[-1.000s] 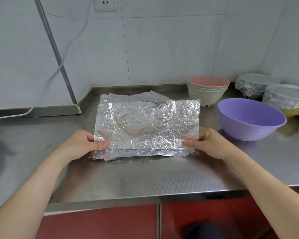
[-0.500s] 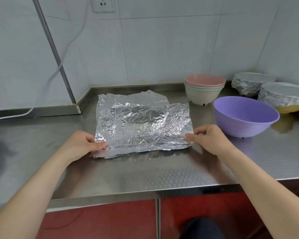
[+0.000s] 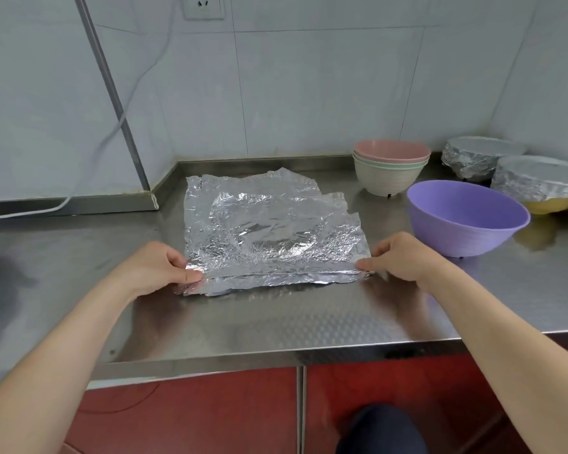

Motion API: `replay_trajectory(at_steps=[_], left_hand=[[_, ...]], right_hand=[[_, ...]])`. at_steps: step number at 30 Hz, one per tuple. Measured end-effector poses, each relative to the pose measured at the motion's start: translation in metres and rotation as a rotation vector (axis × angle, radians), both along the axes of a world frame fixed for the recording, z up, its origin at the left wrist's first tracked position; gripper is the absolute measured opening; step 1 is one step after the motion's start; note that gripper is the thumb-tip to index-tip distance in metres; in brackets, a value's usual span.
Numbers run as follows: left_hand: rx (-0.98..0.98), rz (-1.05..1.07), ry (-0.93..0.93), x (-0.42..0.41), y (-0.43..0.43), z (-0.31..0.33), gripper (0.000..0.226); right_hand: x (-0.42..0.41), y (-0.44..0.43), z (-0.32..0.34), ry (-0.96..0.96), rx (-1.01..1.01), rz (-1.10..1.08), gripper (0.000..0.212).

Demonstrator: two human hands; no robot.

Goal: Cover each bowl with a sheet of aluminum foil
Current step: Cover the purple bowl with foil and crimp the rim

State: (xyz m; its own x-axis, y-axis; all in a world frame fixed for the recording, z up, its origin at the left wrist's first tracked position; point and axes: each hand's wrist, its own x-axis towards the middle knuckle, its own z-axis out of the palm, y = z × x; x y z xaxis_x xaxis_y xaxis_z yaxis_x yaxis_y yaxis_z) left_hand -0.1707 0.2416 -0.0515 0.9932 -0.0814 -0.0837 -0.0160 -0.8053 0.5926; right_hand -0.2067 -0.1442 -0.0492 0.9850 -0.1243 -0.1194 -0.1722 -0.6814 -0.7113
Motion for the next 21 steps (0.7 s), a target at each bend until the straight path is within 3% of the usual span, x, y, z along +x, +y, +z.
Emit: replay_trajectory(at_steps=[6, 9, 12, 14, 16, 18, 21], left_hand=[[0.034, 0.037, 0.029, -0.003, -0.001, 0.004, 0.041], [-0.032, 0.095, -0.004, -0.006, -0.007, 0.011, 0.026], [0.004, 0.214, -0.433, -0.011, -0.024, 0.027, 0.027], [-0.016, 0.050, -0.636, -0.014, -0.052, 0.035, 0.020], [0.027, -0.230, -0.542, -0.013, -0.080, 0.029, 0.021], [0.205, -0.436, -0.327, -0.009, -0.099, 0.009, 0.048], [0.426, -0.520, -0.113, -0.003, -0.101, -0.015, 0.081]], right_hand=[[-0.004, 0.002, 0.007, 0.057, -0.084, 0.031, 0.042], [-0.006, 0.003, 0.010, 0.058, -0.125, 0.053, 0.039], [-0.008, 0.004, 0.009, 0.063, -0.107, 0.060, 0.031], [-0.007, 0.004, 0.008, 0.064, -0.101, 0.051, 0.029], [-0.006, 0.005, 0.006, 0.063, -0.121, 0.031, 0.031], [-0.004, 0.005, 0.002, 0.058, -0.136, 0.009, 0.030], [-0.004, 0.006, -0.001, 0.076, -0.156, -0.024, 0.020]])
